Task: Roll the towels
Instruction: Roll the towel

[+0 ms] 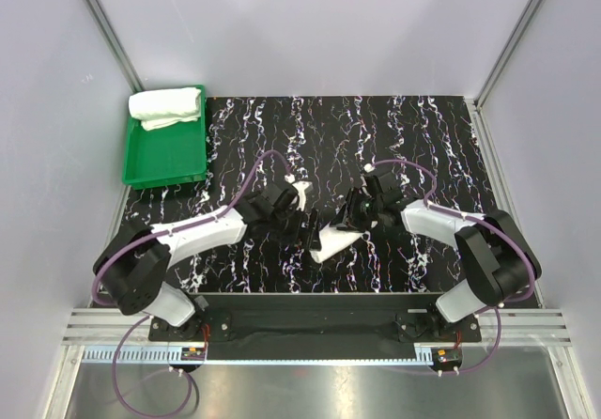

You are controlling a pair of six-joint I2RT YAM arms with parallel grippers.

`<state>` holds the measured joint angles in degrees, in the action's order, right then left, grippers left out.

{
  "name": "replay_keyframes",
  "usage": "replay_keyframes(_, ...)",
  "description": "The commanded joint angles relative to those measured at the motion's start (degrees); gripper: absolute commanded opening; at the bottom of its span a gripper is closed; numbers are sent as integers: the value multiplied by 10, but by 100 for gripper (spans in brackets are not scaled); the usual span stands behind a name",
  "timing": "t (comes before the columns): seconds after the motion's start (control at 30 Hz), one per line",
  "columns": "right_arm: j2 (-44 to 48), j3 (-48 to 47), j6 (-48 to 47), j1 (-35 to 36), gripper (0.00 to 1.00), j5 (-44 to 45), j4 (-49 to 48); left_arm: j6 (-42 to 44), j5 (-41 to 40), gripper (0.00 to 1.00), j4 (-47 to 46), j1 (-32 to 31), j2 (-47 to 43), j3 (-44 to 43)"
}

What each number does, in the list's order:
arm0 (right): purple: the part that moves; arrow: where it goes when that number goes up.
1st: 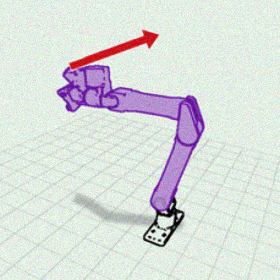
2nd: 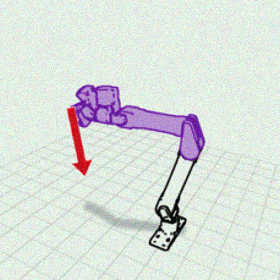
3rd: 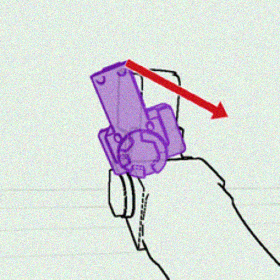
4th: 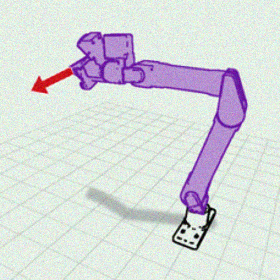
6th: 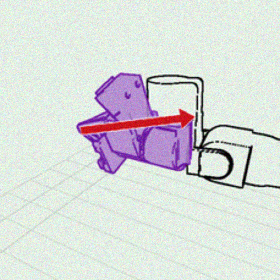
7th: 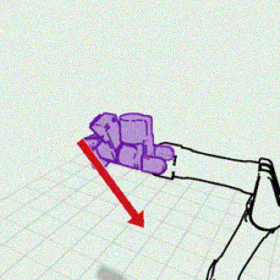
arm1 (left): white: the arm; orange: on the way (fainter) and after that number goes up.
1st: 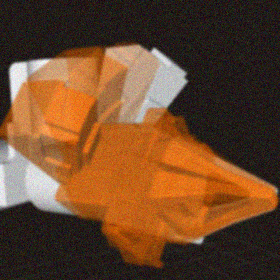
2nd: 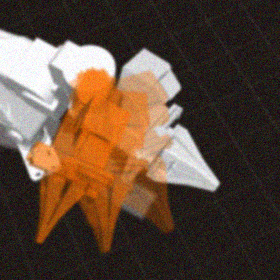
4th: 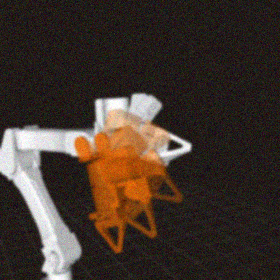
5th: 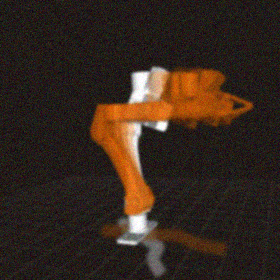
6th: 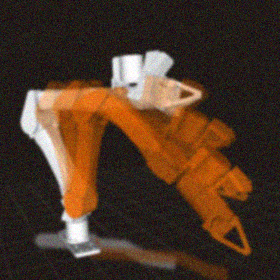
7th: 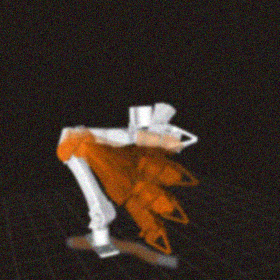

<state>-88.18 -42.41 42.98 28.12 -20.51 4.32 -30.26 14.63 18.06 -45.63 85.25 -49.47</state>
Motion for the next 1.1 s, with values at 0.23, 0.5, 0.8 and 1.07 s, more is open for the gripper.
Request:
replay_keyframes(0.23, -19, 24, -26, -1, 39, 43, 61, 20, 20, 83, -145, 2, 124, -41)
replay_keyframes(0.5, 20, 22, -24, -1, 40, 57, 91, -8, 13, 75, -198, 2, 187, 5)
replay_keyframes(0.8, 140, -27, -31, -1, 66, 107, 190, -24, 23, 73, -228, 1, 201, 40)
replay_keyframes(1.07, 304, 15, 28, -1, 80, 144, 249, -30, 34, 71, -248, 1, 202, 54)
